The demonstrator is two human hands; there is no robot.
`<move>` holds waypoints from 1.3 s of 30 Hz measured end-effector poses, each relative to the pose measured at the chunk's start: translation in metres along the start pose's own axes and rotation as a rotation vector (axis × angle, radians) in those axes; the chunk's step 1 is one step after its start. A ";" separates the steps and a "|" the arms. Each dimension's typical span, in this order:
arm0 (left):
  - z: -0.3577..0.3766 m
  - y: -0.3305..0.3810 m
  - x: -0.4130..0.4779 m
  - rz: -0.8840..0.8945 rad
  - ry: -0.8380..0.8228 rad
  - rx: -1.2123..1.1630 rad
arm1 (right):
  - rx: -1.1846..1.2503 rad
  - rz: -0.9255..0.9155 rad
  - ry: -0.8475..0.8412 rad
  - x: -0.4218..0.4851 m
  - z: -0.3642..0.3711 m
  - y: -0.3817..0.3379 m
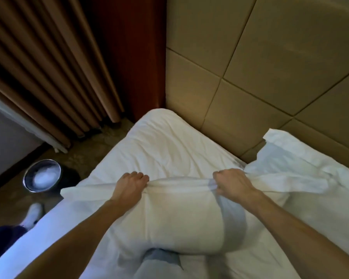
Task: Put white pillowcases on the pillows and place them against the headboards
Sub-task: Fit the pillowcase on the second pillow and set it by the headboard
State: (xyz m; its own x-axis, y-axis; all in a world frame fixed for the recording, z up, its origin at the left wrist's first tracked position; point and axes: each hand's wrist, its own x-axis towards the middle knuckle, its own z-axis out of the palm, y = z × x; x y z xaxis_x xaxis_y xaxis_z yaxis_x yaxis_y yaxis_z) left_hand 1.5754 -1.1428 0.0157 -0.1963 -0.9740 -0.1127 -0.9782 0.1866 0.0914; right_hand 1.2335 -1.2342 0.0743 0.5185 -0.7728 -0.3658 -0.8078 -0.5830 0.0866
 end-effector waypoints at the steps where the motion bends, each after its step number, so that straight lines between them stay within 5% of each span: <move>1: 0.003 0.000 0.001 0.002 -0.001 -0.019 | -0.015 0.011 -0.012 0.002 -0.003 0.000; 11: 0.011 0.001 -0.017 -0.053 -0.029 -0.080 | -0.055 0.009 -0.004 0.005 0.001 -0.005; 16: 0.006 0.022 -0.022 -0.042 -0.075 0.071 | 0.003 -0.044 0.026 -0.014 0.005 -0.004; 22: -0.007 0.080 -0.052 -0.210 0.052 0.146 | 0.056 -0.126 0.086 -0.062 0.007 0.015; 30: -0.077 0.161 -0.060 -0.308 0.184 0.309 | 0.048 -0.249 0.251 -0.138 -0.011 0.068; 39: -0.191 0.189 0.035 -0.149 0.324 0.450 | 0.142 -0.061 0.407 -0.169 -0.064 0.125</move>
State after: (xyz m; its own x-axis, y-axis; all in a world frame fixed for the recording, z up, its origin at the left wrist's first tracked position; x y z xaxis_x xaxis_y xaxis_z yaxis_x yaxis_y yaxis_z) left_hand 1.3963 -1.1657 0.2177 -0.0928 -0.9704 0.2231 -0.9402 0.0116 -0.3405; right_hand 1.0624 -1.1926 0.2069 0.6115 -0.7906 0.0316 -0.7883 -0.6122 -0.0624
